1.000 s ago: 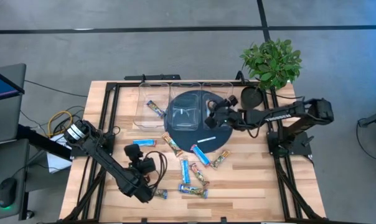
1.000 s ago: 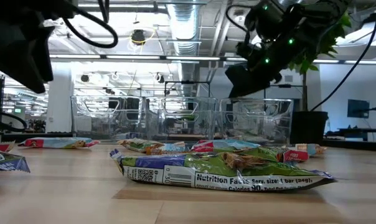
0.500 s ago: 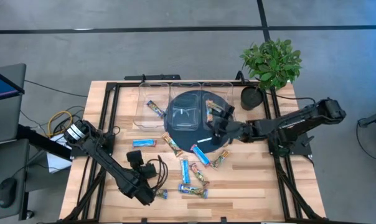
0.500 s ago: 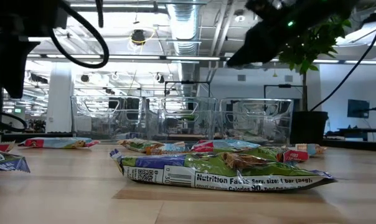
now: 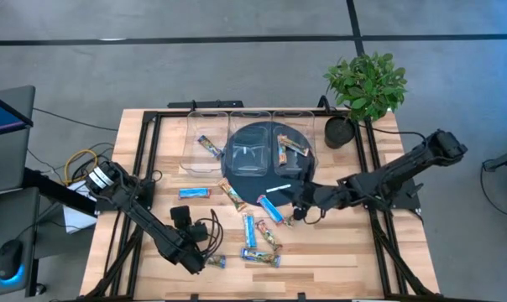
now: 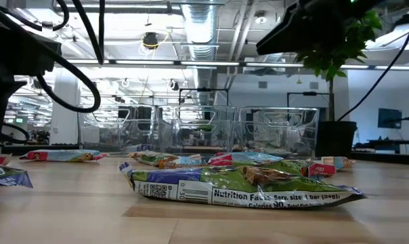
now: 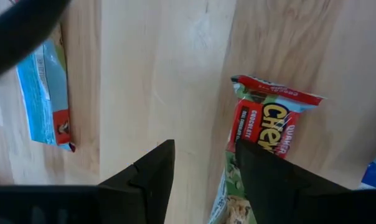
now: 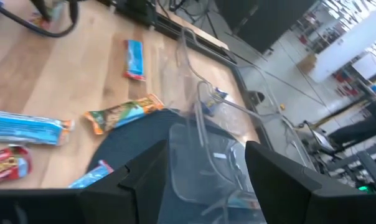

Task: Pick and place Granola Bars by type
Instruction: Put the red granola bar into the middle transparent bin

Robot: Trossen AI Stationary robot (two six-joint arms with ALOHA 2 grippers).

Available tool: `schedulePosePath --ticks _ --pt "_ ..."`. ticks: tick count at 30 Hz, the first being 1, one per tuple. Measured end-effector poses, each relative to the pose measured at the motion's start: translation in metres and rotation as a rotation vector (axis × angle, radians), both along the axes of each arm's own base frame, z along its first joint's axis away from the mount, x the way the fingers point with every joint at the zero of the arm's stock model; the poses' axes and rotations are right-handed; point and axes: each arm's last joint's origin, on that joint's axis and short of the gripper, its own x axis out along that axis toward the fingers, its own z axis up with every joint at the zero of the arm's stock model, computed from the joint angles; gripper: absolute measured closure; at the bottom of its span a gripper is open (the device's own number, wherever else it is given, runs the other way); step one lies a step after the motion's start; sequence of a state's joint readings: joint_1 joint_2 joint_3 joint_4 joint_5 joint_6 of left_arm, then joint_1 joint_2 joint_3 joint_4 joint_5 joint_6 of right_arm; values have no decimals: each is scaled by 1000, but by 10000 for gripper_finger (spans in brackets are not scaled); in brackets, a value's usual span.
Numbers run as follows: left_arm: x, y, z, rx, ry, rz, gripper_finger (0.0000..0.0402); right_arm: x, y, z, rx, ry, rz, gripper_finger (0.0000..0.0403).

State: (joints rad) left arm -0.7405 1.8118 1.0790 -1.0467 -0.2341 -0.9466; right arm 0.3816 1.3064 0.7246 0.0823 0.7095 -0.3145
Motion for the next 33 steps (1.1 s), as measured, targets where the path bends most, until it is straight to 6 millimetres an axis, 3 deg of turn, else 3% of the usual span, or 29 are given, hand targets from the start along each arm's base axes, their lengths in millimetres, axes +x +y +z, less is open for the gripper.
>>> schedulePosePath --ticks 5,10,15,22,33 --pt "-2 2 4 1 17 2 229 -1 2 0 6 -4 3 195" --pt "-7 5 26 7 11 44 228 0 0 0 23 -9 -15 196" --pt "-7 2 36 -59 -49 59 228 0 -5 -5 51 17 -47 198" --pt "-8 -2 15 -166 -78 53 228 -5 -8 -19 59 46 -62 198" --pt "-22 8 -6 -182 8 146 228 -6 -3 -19 86 30 -50 198"
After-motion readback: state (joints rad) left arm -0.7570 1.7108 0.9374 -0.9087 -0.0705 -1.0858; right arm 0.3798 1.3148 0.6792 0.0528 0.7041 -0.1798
